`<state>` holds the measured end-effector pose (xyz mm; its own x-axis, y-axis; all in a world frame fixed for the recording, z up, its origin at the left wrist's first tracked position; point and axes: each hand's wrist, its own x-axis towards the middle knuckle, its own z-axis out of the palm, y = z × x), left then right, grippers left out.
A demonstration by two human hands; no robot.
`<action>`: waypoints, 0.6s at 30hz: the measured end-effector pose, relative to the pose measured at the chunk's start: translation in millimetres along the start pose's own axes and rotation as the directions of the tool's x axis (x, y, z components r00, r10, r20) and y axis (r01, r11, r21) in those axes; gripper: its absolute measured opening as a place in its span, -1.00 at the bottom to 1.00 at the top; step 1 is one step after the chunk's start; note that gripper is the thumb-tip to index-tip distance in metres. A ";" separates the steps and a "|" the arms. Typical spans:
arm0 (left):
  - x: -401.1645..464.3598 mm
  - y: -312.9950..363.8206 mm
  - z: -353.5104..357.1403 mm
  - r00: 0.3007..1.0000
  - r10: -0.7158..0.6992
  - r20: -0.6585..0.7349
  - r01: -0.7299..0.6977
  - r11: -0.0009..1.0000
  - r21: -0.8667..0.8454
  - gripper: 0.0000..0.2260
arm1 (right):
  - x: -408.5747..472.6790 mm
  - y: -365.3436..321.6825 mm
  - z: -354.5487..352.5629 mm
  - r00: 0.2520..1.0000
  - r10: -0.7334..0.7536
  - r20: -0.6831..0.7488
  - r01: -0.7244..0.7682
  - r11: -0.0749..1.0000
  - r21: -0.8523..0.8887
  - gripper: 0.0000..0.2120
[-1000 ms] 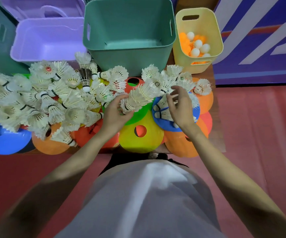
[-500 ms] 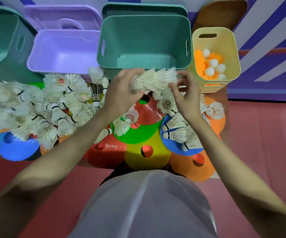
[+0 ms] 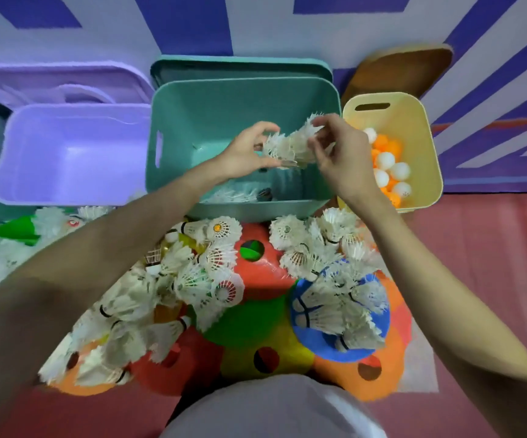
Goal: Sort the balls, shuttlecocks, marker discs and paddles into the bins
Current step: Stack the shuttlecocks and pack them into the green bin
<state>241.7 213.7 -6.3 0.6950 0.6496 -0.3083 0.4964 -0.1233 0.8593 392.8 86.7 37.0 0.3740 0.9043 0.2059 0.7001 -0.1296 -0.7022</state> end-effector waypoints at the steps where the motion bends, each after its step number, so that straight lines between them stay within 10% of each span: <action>1: 7.5 -3.0 -0.8 0.999 -0.035 0.031 0.035 0.999 -0.013 -0.42 | 6.3 3.9 2.3 0.999 0.026 0.021 -0.025 0.999 -0.028 -0.79; 18: 38.4 -27.9 31.0 0.884 -0.211 0.417 0.128 0.968 0.217 -0.42 | 22.9 11.4 20.0 0.922 0.138 0.361 0.044 0.890 -0.454 -0.68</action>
<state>270.7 218.9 -54.8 0.7268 0.2876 -0.6237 0.6823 -0.1986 0.7036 397.2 114.0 20.1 0.2222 0.9629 -0.1529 0.9158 -0.2599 -0.3061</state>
